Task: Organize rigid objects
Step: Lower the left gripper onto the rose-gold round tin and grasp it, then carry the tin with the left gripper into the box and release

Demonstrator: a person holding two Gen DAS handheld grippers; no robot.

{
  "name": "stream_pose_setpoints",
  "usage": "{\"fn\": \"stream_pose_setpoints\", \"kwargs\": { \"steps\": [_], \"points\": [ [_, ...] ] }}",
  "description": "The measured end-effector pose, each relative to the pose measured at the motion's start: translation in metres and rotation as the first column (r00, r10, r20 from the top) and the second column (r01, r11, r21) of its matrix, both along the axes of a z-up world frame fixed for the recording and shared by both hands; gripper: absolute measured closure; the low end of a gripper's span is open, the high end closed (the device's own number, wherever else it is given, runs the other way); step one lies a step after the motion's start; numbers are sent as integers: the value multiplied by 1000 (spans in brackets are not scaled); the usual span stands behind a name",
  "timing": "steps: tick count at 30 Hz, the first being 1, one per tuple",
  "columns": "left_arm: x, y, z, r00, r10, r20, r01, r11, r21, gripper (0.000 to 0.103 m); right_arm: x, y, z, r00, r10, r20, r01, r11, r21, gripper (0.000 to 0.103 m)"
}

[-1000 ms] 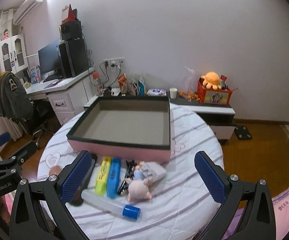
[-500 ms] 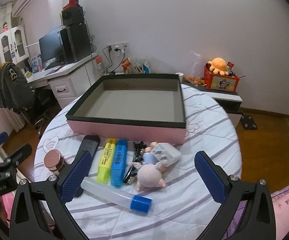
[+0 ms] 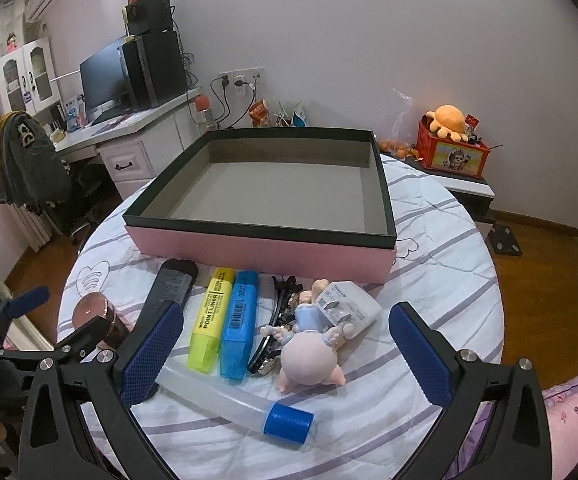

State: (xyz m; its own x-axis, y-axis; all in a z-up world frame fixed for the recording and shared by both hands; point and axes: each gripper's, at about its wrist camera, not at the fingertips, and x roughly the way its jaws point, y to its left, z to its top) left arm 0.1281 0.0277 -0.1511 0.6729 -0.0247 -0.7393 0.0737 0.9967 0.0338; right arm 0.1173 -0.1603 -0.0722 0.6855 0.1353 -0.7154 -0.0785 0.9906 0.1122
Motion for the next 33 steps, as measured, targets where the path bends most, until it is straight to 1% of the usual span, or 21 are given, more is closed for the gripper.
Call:
{"fn": "stream_pose_setpoints", "kwargs": {
  "steps": [2,6,7,8,10,13,16,19,23,27,29,33],
  "points": [
    [4,1,-4,1000,-4,-18,3,1000,-7,20,3,-2,-1,1000,0,-4,0,1000,4,0],
    [6,-4,-9,999,-15,-35,15,1000,8,23,8,-4,-3,1000,1,-10,-1,1000,11,0],
    [7,-6,-10,999,-21,-33,21,1000,10,27,9,-4,-3,1000,2,-10,-2,1000,13,0],
    [8,-5,-11,999,-32,-36,31,999,-6,39,9,-4,-4,1000,4,-11,-3,1000,13,0],
    [8,-6,-9,998,-55,-44,52,997,-49,55,10,-5,-4,1000,5,-11,-5,1000,15,0],
    [6,-12,-7,998,-57,-35,56,998,-4,56,11,-5,-3,1000,3,-9,-3,1000,16,0],
    [5,-10,-4,998,-62,-33,61,998,-26,56,13,-7,-3,1000,3,-6,-3,1000,16,0],
    [3,-9,5,998,-59,-7,59,998,-27,56,15,-10,-1,1000,3,0,-3,1000,19,0],
    [4,-8,25,997,-66,34,67,997,-46,56,19,-15,5,1000,0,19,0,1000,22,0],
    [17,-11,53,992,-72,100,76,996,-39,56,27,-21,12,999,-5,37,4,1000,27,0],
    [28,-13,67,988,-76,133,83,995,-47,56,32,-24,16,999,-4,51,3,1000,30,0],
    [58,-16,80,984,-70,163,80,996,-50,56,46,-29,22,997,-6,71,4,1000,27,0]
  ]
}}
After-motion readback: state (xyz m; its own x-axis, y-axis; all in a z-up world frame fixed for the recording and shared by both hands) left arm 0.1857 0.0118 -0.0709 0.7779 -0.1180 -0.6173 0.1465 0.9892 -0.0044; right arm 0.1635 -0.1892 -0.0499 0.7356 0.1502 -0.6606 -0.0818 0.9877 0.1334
